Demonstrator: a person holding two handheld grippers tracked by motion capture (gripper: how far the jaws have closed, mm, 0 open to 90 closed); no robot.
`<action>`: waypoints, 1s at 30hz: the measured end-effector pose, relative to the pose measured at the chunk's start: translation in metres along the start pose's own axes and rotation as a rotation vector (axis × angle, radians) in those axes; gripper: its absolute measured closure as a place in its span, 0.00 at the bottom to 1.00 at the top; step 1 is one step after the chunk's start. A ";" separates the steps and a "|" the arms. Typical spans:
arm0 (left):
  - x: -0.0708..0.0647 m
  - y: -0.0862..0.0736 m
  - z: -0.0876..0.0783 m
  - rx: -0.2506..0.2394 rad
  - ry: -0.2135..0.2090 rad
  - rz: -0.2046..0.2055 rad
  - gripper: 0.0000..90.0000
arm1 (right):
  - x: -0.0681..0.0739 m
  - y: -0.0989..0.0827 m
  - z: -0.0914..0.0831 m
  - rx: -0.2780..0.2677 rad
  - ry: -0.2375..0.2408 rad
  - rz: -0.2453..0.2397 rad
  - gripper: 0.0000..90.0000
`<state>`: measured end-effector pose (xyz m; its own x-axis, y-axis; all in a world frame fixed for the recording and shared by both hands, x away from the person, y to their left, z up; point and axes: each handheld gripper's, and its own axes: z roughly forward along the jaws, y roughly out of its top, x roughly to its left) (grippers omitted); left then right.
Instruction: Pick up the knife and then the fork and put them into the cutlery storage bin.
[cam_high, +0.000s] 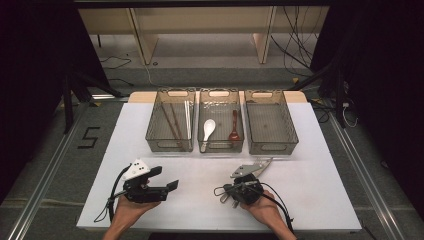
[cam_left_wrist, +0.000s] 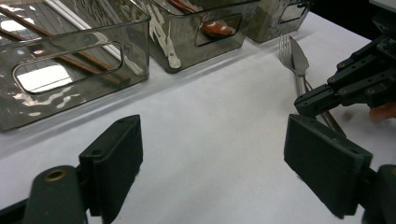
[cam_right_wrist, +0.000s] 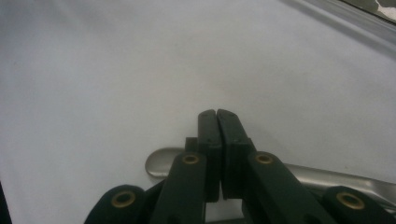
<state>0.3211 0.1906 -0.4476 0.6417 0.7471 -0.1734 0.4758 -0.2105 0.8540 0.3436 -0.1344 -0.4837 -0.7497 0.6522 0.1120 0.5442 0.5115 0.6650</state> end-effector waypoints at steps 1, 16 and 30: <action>-0.001 0.000 0.000 0.000 0.000 0.000 0.21 | 0.000 0.000 0.000 0.001 0.000 0.001 0.99; -0.003 -0.003 0.000 0.016 -0.002 0.035 0.21 | 0.003 0.006 -0.003 0.087 0.013 -0.016 1.00; -0.005 -0.003 0.001 0.019 0.001 0.053 0.22 | 0.006 -0.007 -0.023 0.184 0.023 -0.046 1.00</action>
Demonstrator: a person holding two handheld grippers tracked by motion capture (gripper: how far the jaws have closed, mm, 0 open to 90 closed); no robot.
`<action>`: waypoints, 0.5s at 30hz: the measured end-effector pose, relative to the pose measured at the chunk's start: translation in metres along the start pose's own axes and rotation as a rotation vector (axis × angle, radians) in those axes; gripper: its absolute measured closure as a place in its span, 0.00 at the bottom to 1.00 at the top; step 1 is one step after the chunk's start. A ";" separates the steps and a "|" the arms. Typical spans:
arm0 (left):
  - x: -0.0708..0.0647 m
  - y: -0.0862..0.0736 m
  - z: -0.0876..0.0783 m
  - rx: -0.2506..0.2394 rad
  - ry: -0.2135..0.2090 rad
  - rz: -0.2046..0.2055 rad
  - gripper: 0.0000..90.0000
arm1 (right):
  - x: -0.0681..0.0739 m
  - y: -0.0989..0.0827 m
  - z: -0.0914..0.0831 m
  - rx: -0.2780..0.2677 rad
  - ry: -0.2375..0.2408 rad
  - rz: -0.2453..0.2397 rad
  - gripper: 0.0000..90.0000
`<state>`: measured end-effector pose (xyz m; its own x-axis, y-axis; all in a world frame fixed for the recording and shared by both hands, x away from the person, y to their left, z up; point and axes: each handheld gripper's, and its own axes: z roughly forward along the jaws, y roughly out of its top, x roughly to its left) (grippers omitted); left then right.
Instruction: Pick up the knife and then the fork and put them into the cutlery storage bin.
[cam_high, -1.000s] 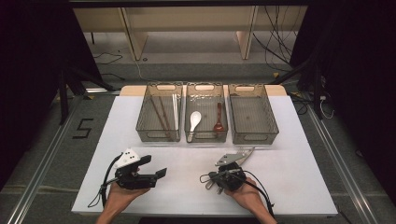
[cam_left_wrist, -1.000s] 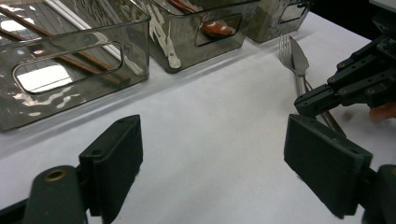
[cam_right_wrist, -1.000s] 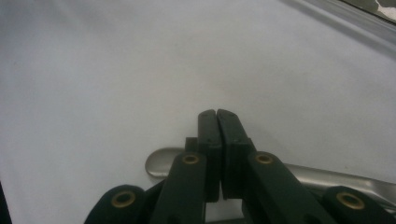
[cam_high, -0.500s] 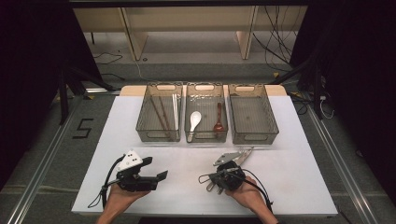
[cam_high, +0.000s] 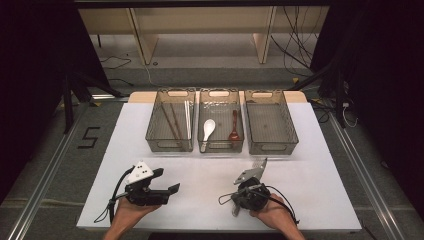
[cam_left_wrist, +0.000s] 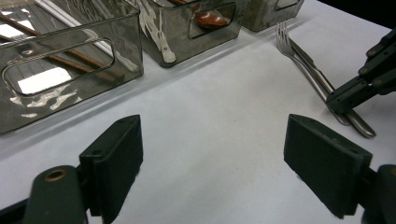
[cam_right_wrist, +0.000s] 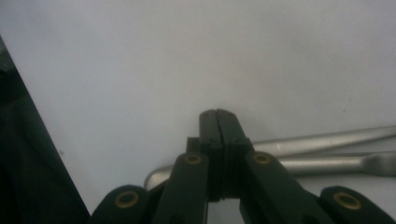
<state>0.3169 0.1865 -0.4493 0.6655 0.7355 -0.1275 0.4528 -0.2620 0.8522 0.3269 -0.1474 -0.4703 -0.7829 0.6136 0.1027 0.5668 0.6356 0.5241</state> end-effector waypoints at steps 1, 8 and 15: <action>0.000 0.000 0.000 0.001 0.001 0.000 0.22 | -0.001 -0.003 -0.001 -0.018 0.011 0.012 1.00; 0.000 0.000 0.001 0.005 0.001 -0.001 0.22 | -0.008 -0.018 -0.015 -0.024 0.016 0.039 1.00; -0.002 0.000 0.003 0.017 0.002 0.007 0.22 | -0.003 -0.020 -0.015 -0.059 -0.019 0.034 1.00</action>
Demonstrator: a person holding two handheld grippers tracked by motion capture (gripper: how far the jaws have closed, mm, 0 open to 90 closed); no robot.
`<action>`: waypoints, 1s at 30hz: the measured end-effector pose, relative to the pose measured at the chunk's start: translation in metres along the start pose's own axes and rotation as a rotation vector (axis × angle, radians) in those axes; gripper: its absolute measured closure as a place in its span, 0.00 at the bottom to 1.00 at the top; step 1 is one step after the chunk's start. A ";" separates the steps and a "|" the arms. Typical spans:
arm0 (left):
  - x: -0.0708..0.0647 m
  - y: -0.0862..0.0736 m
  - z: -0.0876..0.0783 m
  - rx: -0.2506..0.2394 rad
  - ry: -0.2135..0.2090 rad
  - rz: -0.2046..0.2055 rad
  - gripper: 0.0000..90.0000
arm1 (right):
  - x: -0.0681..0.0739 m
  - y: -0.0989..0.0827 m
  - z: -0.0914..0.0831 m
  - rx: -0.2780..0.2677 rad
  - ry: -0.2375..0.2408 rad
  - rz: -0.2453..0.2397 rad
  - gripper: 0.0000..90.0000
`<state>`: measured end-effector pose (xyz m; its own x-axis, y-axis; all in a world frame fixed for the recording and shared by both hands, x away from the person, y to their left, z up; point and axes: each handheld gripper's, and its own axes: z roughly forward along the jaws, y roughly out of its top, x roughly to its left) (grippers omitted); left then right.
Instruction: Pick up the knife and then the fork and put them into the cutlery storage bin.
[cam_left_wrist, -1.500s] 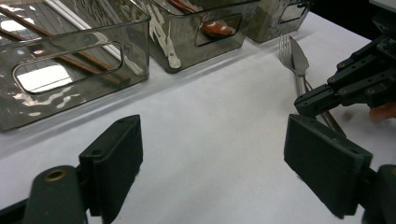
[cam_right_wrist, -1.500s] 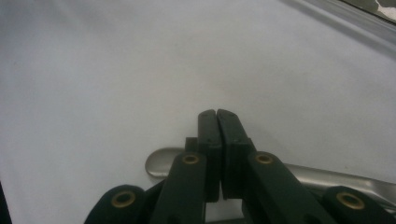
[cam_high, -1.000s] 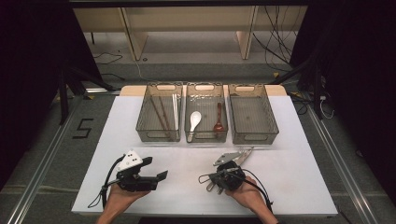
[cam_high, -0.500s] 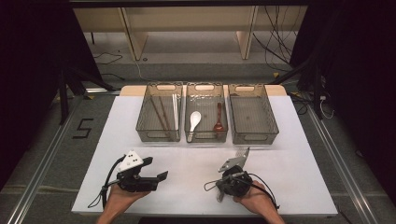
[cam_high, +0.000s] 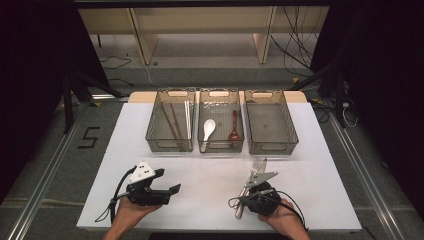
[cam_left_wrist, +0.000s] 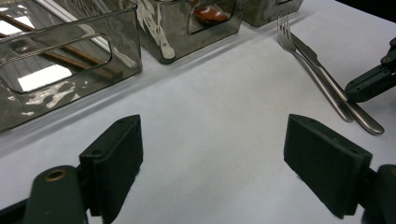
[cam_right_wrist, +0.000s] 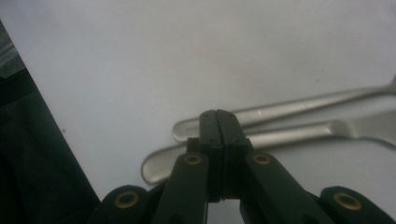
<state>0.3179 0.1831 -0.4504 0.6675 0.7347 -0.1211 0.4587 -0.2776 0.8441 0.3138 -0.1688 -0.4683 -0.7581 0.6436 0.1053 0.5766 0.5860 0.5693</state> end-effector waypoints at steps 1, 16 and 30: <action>0.000 0.000 0.000 -0.001 -0.002 0.002 0.22 | 0.003 0.002 0.002 0.000 -0.009 -0.022 1.00; 0.001 0.000 -0.001 -0.001 0.003 0.000 0.22 | 0.018 0.001 0.010 0.070 0.037 -0.085 1.00; 0.001 -0.001 -0.002 0.000 0.004 -0.001 0.22 | 0.005 -0.016 -0.008 0.127 0.013 -0.035 1.00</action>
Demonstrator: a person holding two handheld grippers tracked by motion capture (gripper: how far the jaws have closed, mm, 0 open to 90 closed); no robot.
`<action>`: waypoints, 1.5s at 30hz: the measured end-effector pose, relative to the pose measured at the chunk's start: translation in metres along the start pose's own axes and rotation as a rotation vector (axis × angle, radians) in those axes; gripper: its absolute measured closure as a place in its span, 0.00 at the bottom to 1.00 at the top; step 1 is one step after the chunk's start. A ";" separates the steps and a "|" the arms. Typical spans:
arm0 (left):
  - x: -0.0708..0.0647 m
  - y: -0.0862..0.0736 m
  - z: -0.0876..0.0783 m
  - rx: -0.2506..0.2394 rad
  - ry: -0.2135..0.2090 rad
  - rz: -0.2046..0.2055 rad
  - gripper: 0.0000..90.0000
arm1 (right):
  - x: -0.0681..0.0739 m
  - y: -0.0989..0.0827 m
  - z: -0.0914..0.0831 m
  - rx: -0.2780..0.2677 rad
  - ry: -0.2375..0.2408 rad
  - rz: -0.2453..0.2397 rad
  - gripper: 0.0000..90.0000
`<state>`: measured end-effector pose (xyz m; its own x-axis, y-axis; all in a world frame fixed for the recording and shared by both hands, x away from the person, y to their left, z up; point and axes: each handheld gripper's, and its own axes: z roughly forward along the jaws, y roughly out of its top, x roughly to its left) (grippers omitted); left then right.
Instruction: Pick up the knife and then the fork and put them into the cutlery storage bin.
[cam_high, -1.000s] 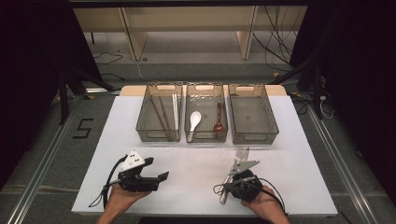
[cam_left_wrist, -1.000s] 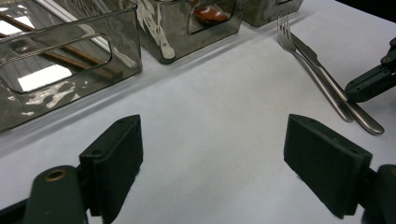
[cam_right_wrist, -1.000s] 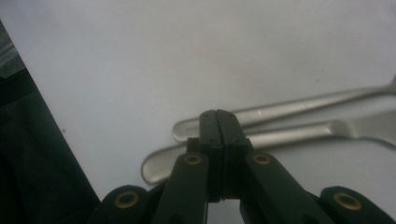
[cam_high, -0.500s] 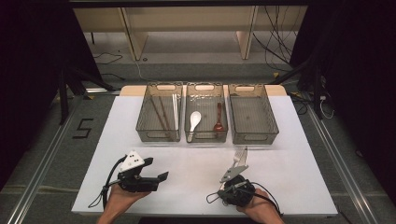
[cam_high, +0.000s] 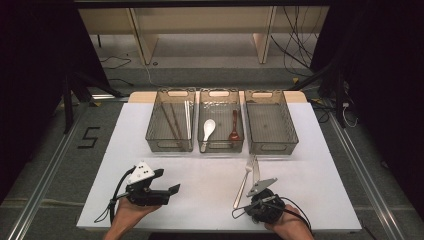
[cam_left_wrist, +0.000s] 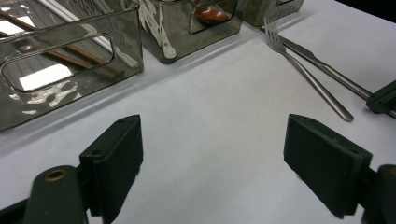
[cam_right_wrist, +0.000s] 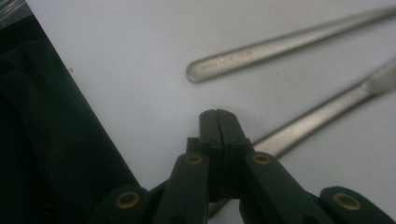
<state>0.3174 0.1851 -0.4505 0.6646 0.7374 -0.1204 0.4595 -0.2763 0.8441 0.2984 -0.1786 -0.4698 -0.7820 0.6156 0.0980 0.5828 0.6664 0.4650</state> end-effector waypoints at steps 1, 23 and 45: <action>0.000 0.000 0.000 0.001 0.000 0.000 0.22 | -0.001 -0.002 -0.002 0.003 -0.003 0.003 1.00; 0.000 0.000 0.001 0.002 0.000 -0.001 0.22 | -0.026 -0.016 -0.024 0.045 -0.095 0.085 0.88; 0.000 0.000 0.000 0.002 -0.002 0.000 0.22 | -0.045 0.026 -0.009 0.151 -0.145 0.127 0.53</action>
<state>0.3178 0.1850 -0.4507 0.6658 0.7362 -0.1215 0.4609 -0.2778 0.8429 0.3468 -0.1933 -0.4540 -0.6666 0.7453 0.0150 0.7096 0.6282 0.3192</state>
